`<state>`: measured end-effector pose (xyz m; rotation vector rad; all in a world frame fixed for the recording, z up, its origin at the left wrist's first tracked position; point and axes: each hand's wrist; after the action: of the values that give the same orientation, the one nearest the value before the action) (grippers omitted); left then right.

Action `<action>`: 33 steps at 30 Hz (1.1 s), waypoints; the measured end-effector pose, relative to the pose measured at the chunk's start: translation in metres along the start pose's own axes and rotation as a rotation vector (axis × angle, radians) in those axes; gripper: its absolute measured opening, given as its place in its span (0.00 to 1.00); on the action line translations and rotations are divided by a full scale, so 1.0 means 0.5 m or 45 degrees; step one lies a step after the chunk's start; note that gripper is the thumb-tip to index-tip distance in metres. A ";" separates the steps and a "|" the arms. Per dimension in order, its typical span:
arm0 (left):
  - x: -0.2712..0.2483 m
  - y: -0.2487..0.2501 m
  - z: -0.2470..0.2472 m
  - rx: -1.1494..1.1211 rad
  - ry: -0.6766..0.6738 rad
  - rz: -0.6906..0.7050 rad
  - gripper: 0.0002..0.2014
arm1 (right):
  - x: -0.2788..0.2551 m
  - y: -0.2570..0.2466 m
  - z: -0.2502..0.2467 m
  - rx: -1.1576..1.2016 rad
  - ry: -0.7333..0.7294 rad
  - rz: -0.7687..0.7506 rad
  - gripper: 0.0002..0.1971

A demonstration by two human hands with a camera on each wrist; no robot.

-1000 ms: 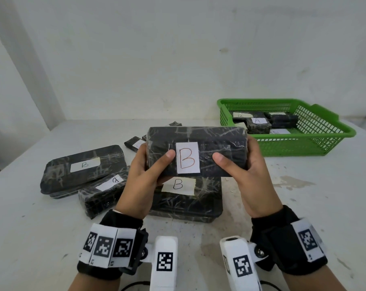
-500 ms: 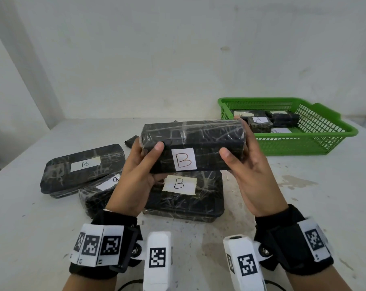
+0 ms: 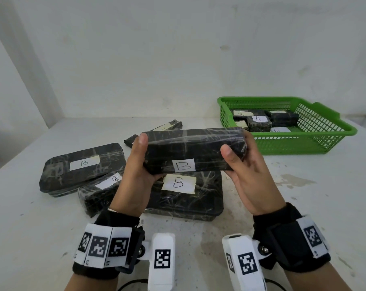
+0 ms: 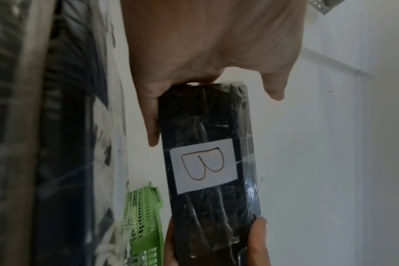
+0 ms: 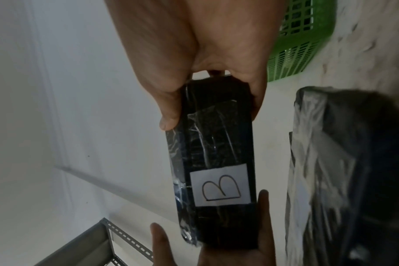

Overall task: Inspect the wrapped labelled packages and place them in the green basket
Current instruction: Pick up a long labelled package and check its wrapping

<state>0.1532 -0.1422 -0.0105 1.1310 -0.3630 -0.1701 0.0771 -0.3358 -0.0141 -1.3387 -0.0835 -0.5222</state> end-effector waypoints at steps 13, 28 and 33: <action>0.004 -0.006 -0.008 -0.035 -0.071 0.189 0.25 | -0.003 -0.002 0.005 -0.028 -0.069 0.045 0.42; 0.000 -0.011 0.001 -0.011 -0.150 0.151 0.27 | 0.006 0.007 0.003 0.037 0.120 -0.024 0.24; 0.004 -0.020 0.001 0.030 -0.111 0.113 0.09 | 0.004 0.008 0.007 0.024 0.115 -0.008 0.28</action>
<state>0.1553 -0.1476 -0.0190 1.1309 -0.4930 -0.1379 0.0810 -0.3325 -0.0160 -1.2948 -0.0181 -0.5853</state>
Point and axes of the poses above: each hand's wrist, its own x-axis towards the middle knuckle, its own z-axis out of the palm, y = z × x, and after that the axes turned 2 degrees about y, right-handed
